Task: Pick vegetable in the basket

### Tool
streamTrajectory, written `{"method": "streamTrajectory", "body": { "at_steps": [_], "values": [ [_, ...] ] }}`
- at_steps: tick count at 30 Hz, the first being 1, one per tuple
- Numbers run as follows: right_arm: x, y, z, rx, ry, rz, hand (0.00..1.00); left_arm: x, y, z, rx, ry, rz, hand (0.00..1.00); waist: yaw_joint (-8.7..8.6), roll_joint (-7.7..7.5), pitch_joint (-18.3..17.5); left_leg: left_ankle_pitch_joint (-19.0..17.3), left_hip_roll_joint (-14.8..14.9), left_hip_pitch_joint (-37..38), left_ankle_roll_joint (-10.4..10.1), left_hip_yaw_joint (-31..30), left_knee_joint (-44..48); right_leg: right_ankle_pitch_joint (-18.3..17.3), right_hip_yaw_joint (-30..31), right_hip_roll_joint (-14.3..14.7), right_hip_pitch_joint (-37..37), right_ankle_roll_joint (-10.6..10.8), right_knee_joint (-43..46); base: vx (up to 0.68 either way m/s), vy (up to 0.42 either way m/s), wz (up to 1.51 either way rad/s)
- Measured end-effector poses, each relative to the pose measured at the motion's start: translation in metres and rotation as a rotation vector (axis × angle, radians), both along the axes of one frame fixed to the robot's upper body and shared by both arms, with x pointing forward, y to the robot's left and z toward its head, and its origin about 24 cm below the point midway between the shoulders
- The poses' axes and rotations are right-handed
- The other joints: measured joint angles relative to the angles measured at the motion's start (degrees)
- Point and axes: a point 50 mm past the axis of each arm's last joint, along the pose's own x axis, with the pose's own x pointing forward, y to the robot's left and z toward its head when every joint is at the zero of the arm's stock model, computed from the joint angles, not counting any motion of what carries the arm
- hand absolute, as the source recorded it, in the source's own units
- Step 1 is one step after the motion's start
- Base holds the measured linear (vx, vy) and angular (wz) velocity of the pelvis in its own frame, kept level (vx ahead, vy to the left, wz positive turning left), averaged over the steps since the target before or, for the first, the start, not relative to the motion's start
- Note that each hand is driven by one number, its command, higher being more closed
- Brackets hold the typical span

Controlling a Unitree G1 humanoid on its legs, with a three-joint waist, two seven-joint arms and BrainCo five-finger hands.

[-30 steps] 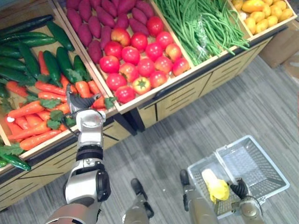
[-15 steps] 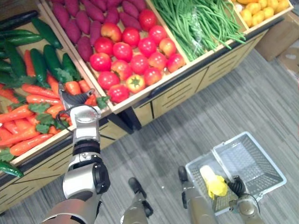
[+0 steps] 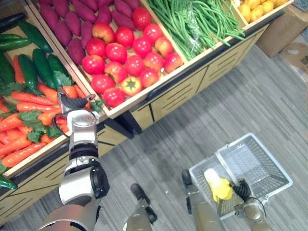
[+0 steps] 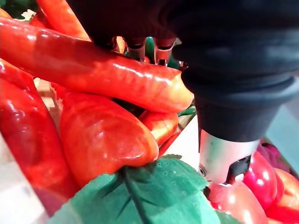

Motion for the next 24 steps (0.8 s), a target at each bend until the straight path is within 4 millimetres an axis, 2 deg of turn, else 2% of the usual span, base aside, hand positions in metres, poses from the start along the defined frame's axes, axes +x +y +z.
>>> {"method": "streamTrajectory", "body": {
  "at_steps": [1, 11, 24],
  "values": [
    [0.002, 0.000, 0.001, 0.000, -0.005, 0.002, 1.00, 0.000, 0.001, -0.002, 0.005, 0.013, -0.001, 1.00, -0.02, 0.00, 0.00, 0.00, 0.00, 0.04, 0.00, 0.06, 0.00, 0.09, 0.05, 0.02, 0.01, -0.02, -0.06, 0.03, -0.023, -0.04],
    [0.005, 0.001, 0.002, 0.005, -0.007, 0.011, 1.00, -0.006, 0.012, -0.007, -0.024, 0.035, 0.018, 1.00, -0.11, 0.03, -1.15, 0.00, 0.03, 0.09, -0.01, 0.50, -0.09, 0.61, 0.31, 0.06, 0.12, 0.08, -0.82, 0.01, -0.010, -0.02],
    [0.004, 0.000, 0.002, 0.007, -0.004, 0.005, 1.00, -0.008, 0.011, -0.022, -0.065, 0.082, 0.010, 1.00, -0.30, -0.01, -2.39, -0.03, 0.15, 0.88, -0.05, -0.07, -0.17, 1.06, -0.08, 0.00, 1.50, 0.11, -1.62, 0.01, -0.006, 0.01]
  ]
}}
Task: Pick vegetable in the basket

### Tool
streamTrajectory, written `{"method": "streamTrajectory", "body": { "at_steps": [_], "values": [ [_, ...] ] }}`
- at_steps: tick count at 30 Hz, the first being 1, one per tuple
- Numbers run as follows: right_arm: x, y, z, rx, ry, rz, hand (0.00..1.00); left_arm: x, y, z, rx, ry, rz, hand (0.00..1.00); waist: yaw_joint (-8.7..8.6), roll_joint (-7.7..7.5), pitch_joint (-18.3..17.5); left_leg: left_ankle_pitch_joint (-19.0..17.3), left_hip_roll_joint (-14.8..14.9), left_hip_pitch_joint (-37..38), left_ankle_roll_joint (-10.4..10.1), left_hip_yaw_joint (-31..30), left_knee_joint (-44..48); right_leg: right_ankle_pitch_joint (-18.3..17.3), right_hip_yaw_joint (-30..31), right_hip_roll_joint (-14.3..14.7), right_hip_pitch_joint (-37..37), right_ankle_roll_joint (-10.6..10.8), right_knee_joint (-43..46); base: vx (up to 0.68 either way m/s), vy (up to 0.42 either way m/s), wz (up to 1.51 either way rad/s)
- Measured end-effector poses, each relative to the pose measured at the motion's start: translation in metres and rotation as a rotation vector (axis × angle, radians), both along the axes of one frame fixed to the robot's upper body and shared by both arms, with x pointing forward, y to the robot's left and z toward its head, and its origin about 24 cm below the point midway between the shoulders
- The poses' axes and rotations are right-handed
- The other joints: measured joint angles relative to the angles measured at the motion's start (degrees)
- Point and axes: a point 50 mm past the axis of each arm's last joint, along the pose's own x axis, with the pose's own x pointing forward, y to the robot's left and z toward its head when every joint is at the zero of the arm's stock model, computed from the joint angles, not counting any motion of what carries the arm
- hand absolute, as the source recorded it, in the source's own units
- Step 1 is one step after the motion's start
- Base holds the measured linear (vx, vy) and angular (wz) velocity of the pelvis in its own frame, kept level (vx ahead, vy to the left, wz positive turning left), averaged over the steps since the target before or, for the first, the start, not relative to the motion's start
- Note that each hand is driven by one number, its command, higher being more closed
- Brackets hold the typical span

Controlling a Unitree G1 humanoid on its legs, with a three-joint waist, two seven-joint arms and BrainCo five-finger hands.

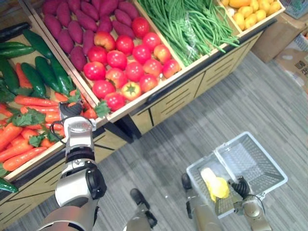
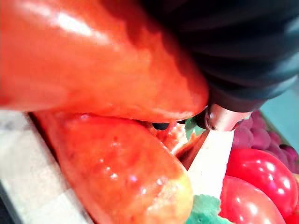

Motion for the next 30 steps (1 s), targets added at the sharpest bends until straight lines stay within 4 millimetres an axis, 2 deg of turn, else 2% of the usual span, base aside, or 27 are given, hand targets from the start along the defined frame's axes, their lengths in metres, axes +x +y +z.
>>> {"method": "streamTrajectory", "body": {
  "at_steps": [10, 19, 22, 27, 30],
  "values": [
    [-0.013, -0.010, -0.006, 0.009, 0.042, -0.044, 1.00, 0.003, -0.006, -0.005, -0.007, 0.049, -0.035, 1.00, 0.06, -0.36, -1.55, 0.10, -0.27, 2.23, 0.10, -2.04, -0.17, -0.03, -2.53, -0.65, 3.68, -0.03, -0.42, 0.02, -0.015, 0.11],
    [-0.033, -0.019, -0.020, 0.022, 0.132, -0.105, 1.00, 0.003, -0.003, 0.002, 0.047, 0.055, -0.032, 1.00, 0.08, -0.29, -2.65, 0.93, -0.60, 2.89, 0.12, -5.06, -0.20, -0.12, -4.68, -1.16, 5.88, -0.14, -0.79, 0.00, -0.014, 0.13],
    [-0.039, -0.023, -0.023, 0.028, 0.154, -0.132, 1.00, 0.001, 0.006, 0.011, 0.093, 0.048, -0.008, 1.00, 0.07, -0.19, -2.81, 1.18, -1.11, 2.89, 0.40, -5.60, -0.21, -0.12, -4.80, -1.45, 5.98, -0.12, -0.76, 0.00, -0.005, 0.05],
    [-0.052, -0.028, -0.031, 0.040, 0.208, -0.173, 1.00, -0.005, 0.026, 0.037, 0.207, 0.032, 0.032, 1.00, -1.10, -0.25, -3.13, 1.84, -1.46, 2.89, 0.75, -7.98, -0.21, -0.14, -6.42, -1.79, 7.30, -0.11, -0.91, 0.01, -0.008, 0.18],
    [-0.057, -0.031, -0.034, 0.044, 0.224, -0.197, 1.00, -0.006, 0.028, 0.044, 0.243, 0.020, 0.038, 1.00, -1.02, -0.22, -3.53, 1.96, -1.57, 2.89, 0.79, -8.39, -0.21, -0.14, -6.74, -1.91, 7.57, -0.11, -1.01, 0.02, -0.004, 0.10]
  ]
}}
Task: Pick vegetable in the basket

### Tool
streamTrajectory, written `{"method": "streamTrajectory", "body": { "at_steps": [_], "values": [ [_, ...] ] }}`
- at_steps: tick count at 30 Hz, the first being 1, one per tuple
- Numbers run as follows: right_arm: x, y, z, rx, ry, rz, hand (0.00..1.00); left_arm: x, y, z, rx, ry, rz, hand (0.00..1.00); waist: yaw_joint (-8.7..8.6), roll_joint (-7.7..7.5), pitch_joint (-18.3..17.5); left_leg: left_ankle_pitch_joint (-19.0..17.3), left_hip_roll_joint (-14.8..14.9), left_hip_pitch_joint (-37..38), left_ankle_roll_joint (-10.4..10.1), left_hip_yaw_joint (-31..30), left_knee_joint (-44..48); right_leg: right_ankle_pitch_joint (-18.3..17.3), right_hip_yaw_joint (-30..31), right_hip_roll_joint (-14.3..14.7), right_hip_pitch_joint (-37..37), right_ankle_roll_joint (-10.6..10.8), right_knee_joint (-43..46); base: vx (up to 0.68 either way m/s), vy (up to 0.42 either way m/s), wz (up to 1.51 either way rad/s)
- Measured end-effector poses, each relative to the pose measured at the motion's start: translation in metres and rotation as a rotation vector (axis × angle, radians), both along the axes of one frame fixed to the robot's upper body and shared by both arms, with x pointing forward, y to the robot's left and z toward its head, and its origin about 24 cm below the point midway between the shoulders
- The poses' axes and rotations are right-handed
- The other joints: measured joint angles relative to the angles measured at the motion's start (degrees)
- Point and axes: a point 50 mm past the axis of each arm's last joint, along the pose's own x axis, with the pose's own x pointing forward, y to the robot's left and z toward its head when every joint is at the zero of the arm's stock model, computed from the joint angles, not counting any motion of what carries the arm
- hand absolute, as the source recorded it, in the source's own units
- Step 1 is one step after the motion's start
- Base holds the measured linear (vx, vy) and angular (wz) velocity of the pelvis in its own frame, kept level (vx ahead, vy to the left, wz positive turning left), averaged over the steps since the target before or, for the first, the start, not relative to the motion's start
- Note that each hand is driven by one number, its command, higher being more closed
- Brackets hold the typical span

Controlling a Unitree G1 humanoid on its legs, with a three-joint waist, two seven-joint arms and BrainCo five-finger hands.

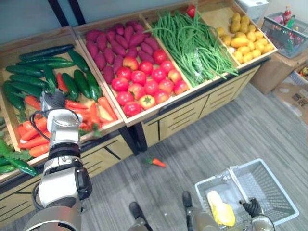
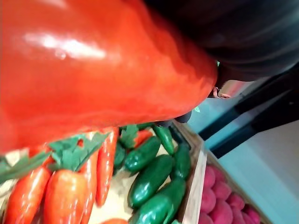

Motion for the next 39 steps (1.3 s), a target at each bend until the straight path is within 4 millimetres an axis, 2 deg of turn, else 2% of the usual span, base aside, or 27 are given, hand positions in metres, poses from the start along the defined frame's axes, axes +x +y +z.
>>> {"method": "streamTrajectory", "body": {
  "at_steps": [3, 5, 7, 8, 11, 14, 21, 24, 27, 32, 34, 35, 36, 37, 39],
  "values": [
    [-0.002, -0.004, 0.000, -0.003, 0.001, -0.024, 1.00, 0.000, -0.002, 0.013, 0.045, -0.047, 0.003, 1.00, -0.14, 0.12, -0.42, 0.21, -0.29, 0.06, 0.03, -1.27, 0.00, 0.00, -0.70, -0.27, 0.82, 0.00, -0.34, 0.02, -0.005, 0.16],
    [-0.003, -0.007, 0.001, -0.007, -0.003, -0.044, 1.00, 0.000, -0.012, 0.041, 0.153, -0.145, -0.038, 1.00, -0.03, 0.06, -0.56, 0.31, -0.45, 0.12, 0.10, -1.90, 0.00, -0.01, -1.07, -0.44, 1.41, -0.01, -0.76, 0.01, -0.004, 0.14],
    [-0.004, -0.011, 0.002, -0.011, -0.007, -0.067, 1.00, -0.007, -0.018, 0.055, 0.255, -0.210, -0.076, 1.00, -0.02, 0.50, -1.12, 0.27, -0.73, 0.41, 0.05, -1.99, 0.00, 0.05, -1.08, -0.45, 1.95, 0.07, -1.28, 0.01, -0.001, 0.03],
    [-0.006, -0.013, 0.002, -0.013, -0.004, -0.075, 1.00, -0.010, -0.020, 0.055, 0.279, -0.217, -0.083, 1.00, -0.04, 0.72, -1.70, 0.22, -0.82, 0.41, -0.02, -2.00, 0.00, 0.05, -1.05, -0.50, 1.97, 0.08, -1.39, 0.04, -0.004, 0.00],
    [-0.013, -0.024, 0.004, -0.037, 0.015, -0.102, 1.00, -0.021, -0.036, 0.045, 0.401, -0.211, -0.164, 1.00, -0.06, 1.91, -4.06, -0.07, -1.21, 1.41, -0.35, -2.27, -0.01, 0.18, -0.92, -0.84, 3.39, 0.30, -2.45, 0.06, -0.001, -0.01],
    [-0.010, -0.041, 0.014, -0.107, 0.013, -0.068, 1.00, -0.030, -0.057, 0.032, 0.451, -0.226, -0.257, 1.00, -0.01, 3.09, -5.35, -0.58, -1.57, 2.20, -0.96, -2.28, -0.02, 0.08, -0.62, -1.25, 4.25, 0.48, -3.07, 0.03, 0.005, -0.03],
    [0.023, -0.077, 0.051, -0.281, -0.044, 0.045, 1.00, -0.046, -0.105, -0.003, 0.491, -0.189, -0.508, 1.00, 0.71, 3.80, -6.01, -1.81, -2.10, 5.29, -1.13, 2.72, -0.04, 0.75, 5.10, -1.22, 4.19, 1.92, -3.71, 0.00, 0.005, -0.36],
    [0.047, -0.086, 0.075, -0.381, -0.090, 0.135, 1.00, -0.056, -0.148, -0.009, 0.501, -0.226, -0.705, 1.00, 1.45, 3.78, -6.06, -2.78, -2.43, 7.34, -1.12, 7.43, -0.03, 1.41, 9.75, -1.09, 3.66, 3.03, -3.70, 0.02, 0.007, -0.69],
    [0.065, -0.078, 0.091, -0.420, -0.157, 0.216, 1.00, -0.064, -0.173, -0.016, 0.509, -0.227, -0.843, 1.00, 1.52, 3.66, -6.15, -3.60, -2.48, 9.34, -1.46, 11.58, -0.02, 1.68, 13.19, -0.45, 3.38, 3.50, -3.53, 0.03, -0.004, -0.76],
    [0.092, -0.042, 0.111, -0.437, -0.265, 0.415, 1.00, -0.077, -0.224, -0.020, 0.479, -0.277, -1.095, 1.00, 1.78, 3.38, -6.82, -4.92, -1.65, 11.54, -1.43, 19.83, 0.23, 1.81, 18.42, 2.10, 1.05, 3.71, -1.91, 0.03, -0.031, -0.71],
    [0.099, -0.031, 0.119, -0.457, -0.300, 0.472, 1.00, -0.082, -0.239, -0.023, 0.470, -0.286, -1.168, 1.00, 1.72, 3.46, -6.89, -5.08, -0.96, 12.25, -1.68, 21.53, 0.41, 1.81, 19.26, 3.08, 0.79, 3.71, -1.76, 0.05, -0.042, -0.49],
    [0.103, -0.022, 0.124, -0.461, -0.330, 0.514, 1.00, -0.085, -0.251, -0.025, 0.465, -0.291, -1.225, 1.00, 1.74, 3.47, -6.90, -5.26, -0.11, 12.88, -2.09, 22.78, 0.83, 1.82, 19.78, 3.64, 0.78, 3.71, -1.76, 0.09, -0.073, -0.46],
    [0.107, -0.011, 0.128, -0.459, -0.356, 0.567, 1.00, -0.087, -0.259, -0.026, 0.455, -0.294, -1.271, 1.00, 1.83, 3.26, -6.92, -6.54, 1.70, 12.95, -3.46, 23.86, 4.06, 1.84, 20.28, 4.47, 0.81, 3.71, -1.62, 0.07, -0.055, -0.49],
    [0.109, -0.006, 0.130, -0.459, -0.367, 0.593, 1.00, -0.089, -0.263, -0.027, 0.442, -0.298, -1.288, 1.00, 1.97, 3.24, -6.93, -7.55, 2.70, 12.94, -3.89, 24.34, 5.90, 1.88, 20.58, 4.94, 0.83, 3.73, -1.48, 0.09, -0.097, -0.54],
    [0.114, 0.015, 0.136, -0.458, -0.404, 0.700, 1.00, -0.093, -0.278, -0.030, 0.405, -0.300, -1.373, 1.00, 2.20, 3.87, -7.29, -11.73, 7.70, 12.81, -5.65, 26.31, 13.94, 2.34, 21.35, 7.20, 0.91, 3.85, -0.73, 0.10, -0.096, -0.56]
  ]
}}
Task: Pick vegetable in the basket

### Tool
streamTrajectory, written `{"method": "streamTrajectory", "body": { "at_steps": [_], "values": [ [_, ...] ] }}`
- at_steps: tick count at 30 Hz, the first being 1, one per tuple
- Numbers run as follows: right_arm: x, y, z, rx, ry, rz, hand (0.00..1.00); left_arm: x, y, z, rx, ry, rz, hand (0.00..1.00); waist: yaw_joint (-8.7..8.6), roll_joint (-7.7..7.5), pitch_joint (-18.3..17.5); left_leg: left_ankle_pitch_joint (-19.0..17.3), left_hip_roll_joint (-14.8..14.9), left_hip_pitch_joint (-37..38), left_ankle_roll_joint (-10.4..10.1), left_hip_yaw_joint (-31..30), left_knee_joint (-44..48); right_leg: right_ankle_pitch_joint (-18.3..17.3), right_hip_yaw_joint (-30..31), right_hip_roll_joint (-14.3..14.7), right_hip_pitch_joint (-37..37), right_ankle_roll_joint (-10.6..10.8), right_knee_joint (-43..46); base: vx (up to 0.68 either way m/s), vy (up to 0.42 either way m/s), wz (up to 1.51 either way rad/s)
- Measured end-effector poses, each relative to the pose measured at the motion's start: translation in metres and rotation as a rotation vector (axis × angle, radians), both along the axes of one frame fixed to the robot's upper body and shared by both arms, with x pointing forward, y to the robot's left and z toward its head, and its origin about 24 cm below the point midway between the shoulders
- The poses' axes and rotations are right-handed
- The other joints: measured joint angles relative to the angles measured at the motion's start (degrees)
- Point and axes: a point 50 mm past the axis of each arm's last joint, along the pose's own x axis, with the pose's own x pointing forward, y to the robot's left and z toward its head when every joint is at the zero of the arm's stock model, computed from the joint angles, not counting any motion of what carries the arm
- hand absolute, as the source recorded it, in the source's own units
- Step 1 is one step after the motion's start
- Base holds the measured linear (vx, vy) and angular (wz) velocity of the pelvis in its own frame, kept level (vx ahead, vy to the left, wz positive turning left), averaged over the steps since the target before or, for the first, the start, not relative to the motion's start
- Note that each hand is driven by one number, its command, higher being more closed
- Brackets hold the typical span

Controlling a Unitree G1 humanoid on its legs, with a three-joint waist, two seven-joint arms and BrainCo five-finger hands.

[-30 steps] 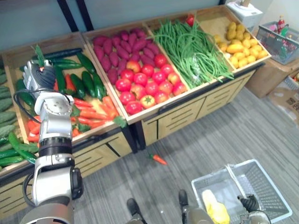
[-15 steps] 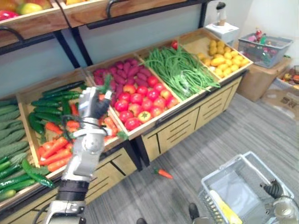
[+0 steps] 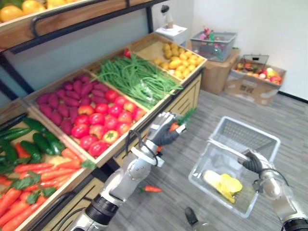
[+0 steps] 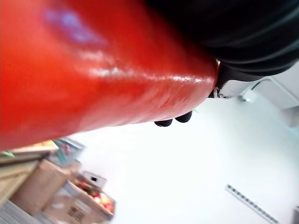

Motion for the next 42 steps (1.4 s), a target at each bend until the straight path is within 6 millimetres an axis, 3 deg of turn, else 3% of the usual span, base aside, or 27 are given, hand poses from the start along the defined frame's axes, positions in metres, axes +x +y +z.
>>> {"method": "streamTrajectory", "body": {
  "at_steps": [3, 5, 13, 17, 31, 36, 42],
  "values": [
    [0.009, 0.020, 0.008, -0.005, -0.029, 0.100, 1.00, -0.005, -0.017, 0.002, -0.017, 0.011, -0.094, 1.00, 0.11, 0.98, -0.20, -3.54, 4.83, 0.22, -1.11, 2.90, 6.93, 1.10, 2.01, 2.77, -0.05, -1.50, -0.15, 0.08, -0.030, -0.58],
    [0.013, 0.031, 0.013, -0.025, -0.045, 0.167, 1.00, -0.010, -0.024, -0.002, -0.007, 0.033, -0.147, 1.00, 0.00, 1.39, -0.11, -5.14, 6.56, 0.54, -1.40, 4.50, 9.61, 1.35, 3.24, 3.79, -0.13, -1.82, -0.14, 0.05, 0.036, -0.49],
    [0.031, 0.073, 0.036, -0.094, -0.099, 0.425, 1.00, -0.028, -0.041, -0.023, 0.115, 0.113, -0.300, 1.00, -0.23, 2.84, 1.07, -10.93, 9.35, 2.12, -1.72, 11.04, 17.40, 1.35, 8.91, 5.73, -1.40, -1.81, 0.98, -0.01, 0.087, -0.39],
    [0.032, 0.072, 0.039, -0.108, -0.106, 0.434, 1.00, -0.036, -0.046, -0.030, 0.154, 0.140, -0.355, 1.00, -0.21, 3.52, 1.92, -12.56, 10.24, 2.07, -1.72, 11.94, 19.67, 1.34, 9.47, 5.87, -1.76, -1.80, 1.06, -0.03, 0.053, -0.12],
    [0.038, 0.079, 0.060, -0.121, -0.186, 0.470, 1.00, -0.056, -0.056, -0.055, 0.246, 0.234, -0.473, 1.00, -0.49, 3.69, 4.21, -14.41, 11.62, 0.76, -1.78, 11.92, 22.61, 1.33, 9.26, 6.08, -3.02, -1.74, 1.88, 0.00, 0.030, -0.01],
    [0.041, 0.089, 0.065, -0.092, -0.219, 0.482, 1.00, -0.057, -0.073, -0.086, 0.275, 0.351, -0.483, 1.00, -0.75, 3.43, 4.48, -14.71, 12.07, 0.82, -1.93, 12.02, 23.10, 1.32, 9.34, 6.43, -3.06, -1.73, 2.03, 0.00, 0.011, -0.02],
    [0.044, 0.103, 0.068, -0.036, -0.247, 0.490, 1.00, -0.056, -0.099, -0.103, 0.314, 0.376, -0.484, 1.00, -0.71, 3.05, 5.04, -14.90, 12.73, 0.82, -1.91, 12.07, 23.84, 1.32, 9.37, 6.89, -3.19, -1.74, 2.37, 0.01, 0.025, -0.01]
  ]
}}
